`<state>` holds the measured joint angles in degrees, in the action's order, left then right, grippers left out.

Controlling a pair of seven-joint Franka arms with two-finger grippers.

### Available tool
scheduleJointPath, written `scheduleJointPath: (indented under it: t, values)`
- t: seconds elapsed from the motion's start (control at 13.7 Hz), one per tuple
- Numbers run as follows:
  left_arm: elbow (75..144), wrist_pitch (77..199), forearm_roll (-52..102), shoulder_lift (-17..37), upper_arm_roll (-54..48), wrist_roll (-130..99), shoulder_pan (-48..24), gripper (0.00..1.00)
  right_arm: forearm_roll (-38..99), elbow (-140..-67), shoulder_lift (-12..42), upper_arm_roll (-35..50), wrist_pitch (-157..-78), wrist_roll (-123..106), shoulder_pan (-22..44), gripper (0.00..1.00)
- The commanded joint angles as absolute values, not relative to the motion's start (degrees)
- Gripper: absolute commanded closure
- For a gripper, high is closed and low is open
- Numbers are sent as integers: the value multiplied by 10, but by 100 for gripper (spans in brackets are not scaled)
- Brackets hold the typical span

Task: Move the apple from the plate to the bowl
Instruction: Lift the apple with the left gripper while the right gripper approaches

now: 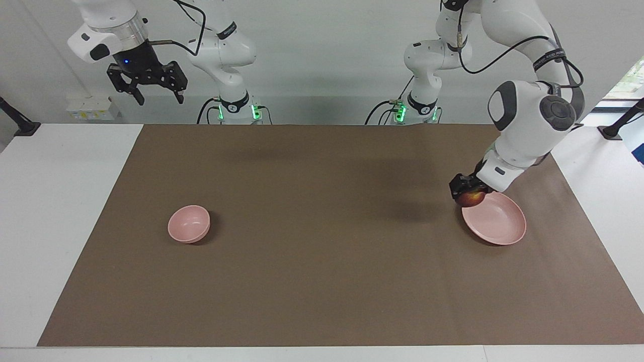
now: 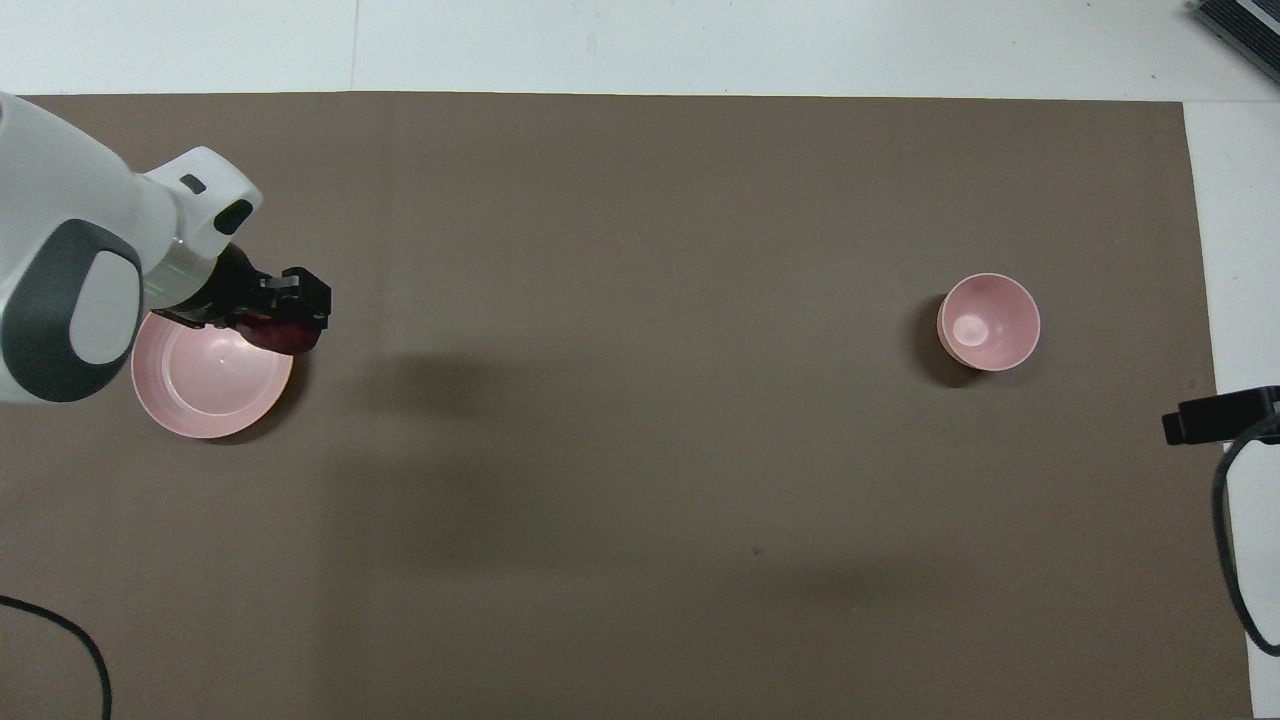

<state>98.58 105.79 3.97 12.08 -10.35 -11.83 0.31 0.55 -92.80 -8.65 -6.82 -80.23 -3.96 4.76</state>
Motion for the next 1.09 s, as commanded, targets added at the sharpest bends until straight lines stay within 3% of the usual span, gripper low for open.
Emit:
scheduleJointPath:
  t: [0.0, 0.58, 1.02]
  values:
    - [962, 1033, 68, 121, -95, -217, -46, 100, 50, -936, -90, -70, -806, -60, 31, 0]
    - [942, 935, 292, 123, -98, -386, -93, 100, 115, -980, -93, -70, -832, -61, 16, 0]
    - [947, 914, 425, 127, -139, -570, -99, 100, 225, -1063, -91, -70, -886, -87, 16, 0]
